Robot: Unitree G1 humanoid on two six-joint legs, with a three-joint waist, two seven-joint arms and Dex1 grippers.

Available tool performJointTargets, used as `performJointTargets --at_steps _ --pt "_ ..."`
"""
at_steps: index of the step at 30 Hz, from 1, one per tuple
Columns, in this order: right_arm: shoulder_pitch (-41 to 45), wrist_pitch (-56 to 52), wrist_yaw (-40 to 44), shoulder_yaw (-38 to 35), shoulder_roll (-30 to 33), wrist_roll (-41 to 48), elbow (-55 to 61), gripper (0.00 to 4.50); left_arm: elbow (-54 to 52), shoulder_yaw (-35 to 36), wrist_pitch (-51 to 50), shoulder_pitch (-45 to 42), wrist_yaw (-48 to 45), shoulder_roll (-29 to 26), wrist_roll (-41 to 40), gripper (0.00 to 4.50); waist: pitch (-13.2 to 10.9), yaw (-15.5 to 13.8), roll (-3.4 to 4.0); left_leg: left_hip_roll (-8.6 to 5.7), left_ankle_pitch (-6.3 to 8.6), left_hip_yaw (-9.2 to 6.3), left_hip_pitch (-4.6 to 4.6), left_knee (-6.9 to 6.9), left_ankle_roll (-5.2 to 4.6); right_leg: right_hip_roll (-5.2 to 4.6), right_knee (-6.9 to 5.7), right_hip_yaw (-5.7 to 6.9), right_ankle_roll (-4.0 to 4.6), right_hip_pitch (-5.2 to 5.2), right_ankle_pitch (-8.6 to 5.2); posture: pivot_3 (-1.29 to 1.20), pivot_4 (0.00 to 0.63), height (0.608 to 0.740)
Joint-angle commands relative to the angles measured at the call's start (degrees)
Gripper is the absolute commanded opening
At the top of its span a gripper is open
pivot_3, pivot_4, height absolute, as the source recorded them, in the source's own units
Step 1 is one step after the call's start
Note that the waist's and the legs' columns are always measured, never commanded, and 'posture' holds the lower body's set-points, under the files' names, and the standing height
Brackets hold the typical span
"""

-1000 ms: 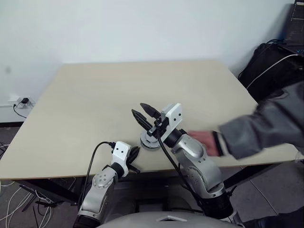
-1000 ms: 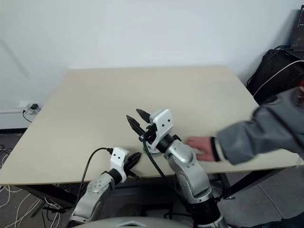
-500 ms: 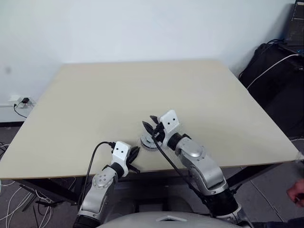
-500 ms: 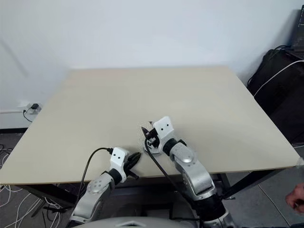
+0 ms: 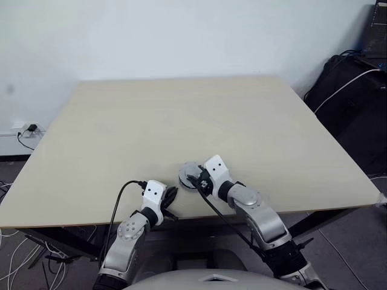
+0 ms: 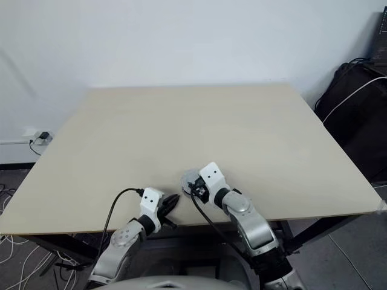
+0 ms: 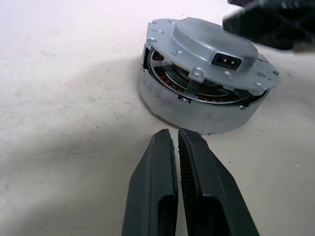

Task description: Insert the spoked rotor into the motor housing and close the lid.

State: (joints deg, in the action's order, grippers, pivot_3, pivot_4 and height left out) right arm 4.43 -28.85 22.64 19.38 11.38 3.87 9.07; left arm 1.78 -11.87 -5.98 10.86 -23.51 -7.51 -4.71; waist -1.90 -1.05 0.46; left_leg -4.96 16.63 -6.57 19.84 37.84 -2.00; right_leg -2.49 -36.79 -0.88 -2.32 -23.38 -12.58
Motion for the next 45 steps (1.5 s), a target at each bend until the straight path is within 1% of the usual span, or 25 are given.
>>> performJointTargets --at_steps 1,2,10,17,24,29,32,34,40,45 --pt "0.35 2.09 0.64 -0.21 -0.01 -0.06 0.94 4.10 -1.84 -0.05 0.20 -0.26 -0.09 -0.26 -0.09 0.29 0.00 -0.01 0.00 0.00 0.00 0.00 0.00 0.00 0.00 0.00 0.00 0.00 0.00 0.00 0.00 0.00 0.000 0.740" --pt "0.39 2.33 0.89 -0.14 0.04 -0.16 0.94 4.48 -1.84 -0.04 0.18 -0.28 -0.08 -0.26 -0.09 0.29 0.00 -0.01 0.00 0.00 0.00 0.00 0.00 0.00 0.00 0.00 0.00 -0.01 0.00 0.00 0.00 0.00 0.000 0.740" --pt "1.92 3.93 3.24 -0.48 0.26 -0.15 -2.76 4.48 -2.00 -0.05 -0.01 -0.52 -0.04 -0.27 -0.03 0.29 0.00 -0.01 0.00 0.00 0.00 0.00 -0.01 0.02 0.00 0.00 -0.01 0.00 -0.01 0.01 0.00 0.00 0.000 0.740" --pt "5.17 5.12 5.06 -0.84 0.10 -0.32 -7.76 4.48 -2.13 0.10 0.09 -0.41 -0.01 -0.42 -0.03 0.29 0.00 0.00 0.00 0.00 0.00 0.01 -0.01 0.02 0.00 0.01 -0.02 -0.01 0.00 0.01 0.01 0.00 0.000 0.740" --pt "7.67 4.55 6.33 -2.35 -0.77 0.88 -12.62 4.48 -2.44 0.24 0.15 -0.14 0.34 -0.55 -0.09 0.29 0.01 -0.01 -0.01 0.00 0.00 0.01 -0.01 0.02 0.00 0.01 -0.01 -0.01 0.00 0.00 0.01 0.00 0.000 0.740" --pt "7.98 4.23 7.14 -2.74 -1.04 0.89 -15.48 4.48 -2.79 0.39 0.00 0.06 0.59 -0.63 -0.18 0.29 0.02 0.00 0.02 -0.01 0.00 0.01 -0.02 0.02 0.00 0.01 -0.02 -0.02 0.01 0.01 0.01 0.00 0.000 0.740" --pt "7.62 4.45 7.25 -2.60 -1.07 0.52 -16.12 3.87 -2.91 0.47 -0.03 0.17 0.73 -0.66 -0.24 0.29 0.08 0.00 0.03 -0.01 0.00 0.01 -0.05 0.02 0.00 0.01 -0.03 -0.02 0.01 0.04 0.01 0.00 0.000 0.740" --pt "7.37 4.42 7.39 -2.56 -1.18 0.57 -15.77 3.29 -2.94 0.51 -0.07 0.22 0.78 -0.71 -0.27 0.29 0.09 0.00 0.04 -0.01 0.00 0.01 -0.06 0.02 0.00 0.01 -0.03 -0.02 0.01 0.04 0.01 0.00 0.000 0.740" --pt "6.85 4.48 7.74 -0.95 -0.81 -0.59 -14.23 3.26 -3.15 0.47 -0.35 0.26 0.88 -0.83 -0.31 0.29 0.10 0.00 0.05 -0.01 0.00 0.01 -0.06 0.02 0.00 0.01 -0.03 -0.02 0.01 0.03 0.01 0.00 0.000 0.740" --pt "7.19 3.94 7.87 2.40 0.85 -4.11 -13.29 3.26 -3.20 0.40 -0.52 0.27 0.92 -0.79 -0.34 0.29 0.15 0.04 0.12 -0.01 0.00 0.01 -0.06 0.02 0.00 0.01 -0.04 -0.02 0.01 0.03 0.01 0.00 0.000 0.740"
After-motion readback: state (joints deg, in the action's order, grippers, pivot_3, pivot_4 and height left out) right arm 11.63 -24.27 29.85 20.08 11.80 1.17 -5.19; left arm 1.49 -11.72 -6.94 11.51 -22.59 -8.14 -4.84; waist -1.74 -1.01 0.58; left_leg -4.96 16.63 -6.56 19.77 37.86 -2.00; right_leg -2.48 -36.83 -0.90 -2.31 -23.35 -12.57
